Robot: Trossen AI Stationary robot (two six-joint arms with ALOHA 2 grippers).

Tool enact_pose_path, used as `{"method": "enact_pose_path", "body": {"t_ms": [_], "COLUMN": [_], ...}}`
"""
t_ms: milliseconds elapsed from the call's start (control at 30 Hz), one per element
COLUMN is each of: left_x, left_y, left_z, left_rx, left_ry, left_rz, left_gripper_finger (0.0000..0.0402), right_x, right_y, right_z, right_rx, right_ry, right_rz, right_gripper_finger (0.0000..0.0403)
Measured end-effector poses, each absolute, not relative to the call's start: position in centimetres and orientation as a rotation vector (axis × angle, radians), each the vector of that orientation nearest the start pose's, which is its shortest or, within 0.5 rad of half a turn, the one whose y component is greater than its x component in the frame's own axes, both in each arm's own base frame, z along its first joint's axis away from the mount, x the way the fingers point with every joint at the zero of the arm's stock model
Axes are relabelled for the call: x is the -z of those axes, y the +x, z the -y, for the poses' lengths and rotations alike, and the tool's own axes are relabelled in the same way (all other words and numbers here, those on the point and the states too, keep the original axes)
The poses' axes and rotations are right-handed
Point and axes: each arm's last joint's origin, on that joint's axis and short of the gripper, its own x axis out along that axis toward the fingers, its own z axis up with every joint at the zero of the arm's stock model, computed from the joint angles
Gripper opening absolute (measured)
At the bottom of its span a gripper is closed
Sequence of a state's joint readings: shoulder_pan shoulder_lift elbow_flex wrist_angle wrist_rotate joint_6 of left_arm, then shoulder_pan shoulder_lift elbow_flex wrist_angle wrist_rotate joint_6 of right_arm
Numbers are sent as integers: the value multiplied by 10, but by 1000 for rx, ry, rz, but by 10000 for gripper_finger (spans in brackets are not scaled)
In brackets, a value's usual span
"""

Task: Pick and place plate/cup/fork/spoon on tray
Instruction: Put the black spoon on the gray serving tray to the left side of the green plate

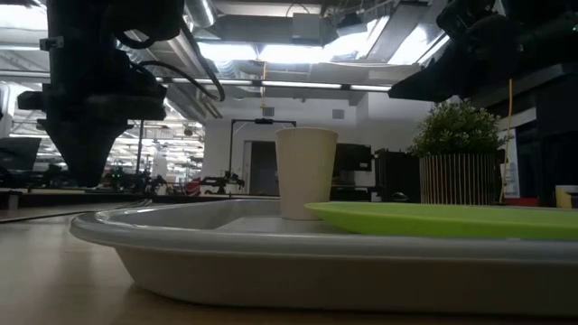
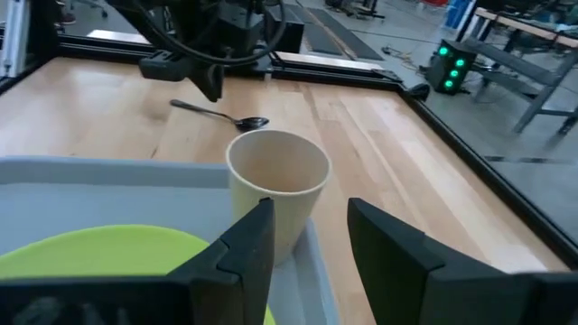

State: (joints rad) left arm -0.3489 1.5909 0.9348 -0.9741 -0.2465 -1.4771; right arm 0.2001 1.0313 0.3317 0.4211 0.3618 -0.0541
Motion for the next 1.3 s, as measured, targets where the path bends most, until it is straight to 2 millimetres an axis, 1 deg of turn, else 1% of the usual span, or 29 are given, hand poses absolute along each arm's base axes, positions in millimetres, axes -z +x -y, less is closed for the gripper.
{"method": "enact_pose_path", "body": {"t_ms": [167,300,533,767,967,1067,1300], "left_x": [-170,-170,-167,-166,-154,-146,-143], "left_y": [238,238,240,240,231,230,232], "left_z": [79,78,75,76,66,65,66], "left_rx": [-993,-999,-993,-980,-1019,-996,-949], "left_ry": [-668,-658,-649,-644,-641,-661,-670], "left_rz": [-1225,-1211,-1209,-1211,-1266,-1255,-1253], "left_gripper_finger": [78,89,88,87,87,87,87], "right_x": [-192,-192,-192,-192,-192,-192,-192], "right_y": [200,200,200,200,200,200,200], "right_z": [-31,-31,-32,-32,-34,-35,-35], "right_rx": [129,128,101,78,23,4,5], "right_ry": [-127,-127,-123,-106,-60,-57,-58], "right_rz": [-272,-272,-272,-272,-273,-273,-273], "right_gripper_finger": [146,146,146,146,146,146,146]}}
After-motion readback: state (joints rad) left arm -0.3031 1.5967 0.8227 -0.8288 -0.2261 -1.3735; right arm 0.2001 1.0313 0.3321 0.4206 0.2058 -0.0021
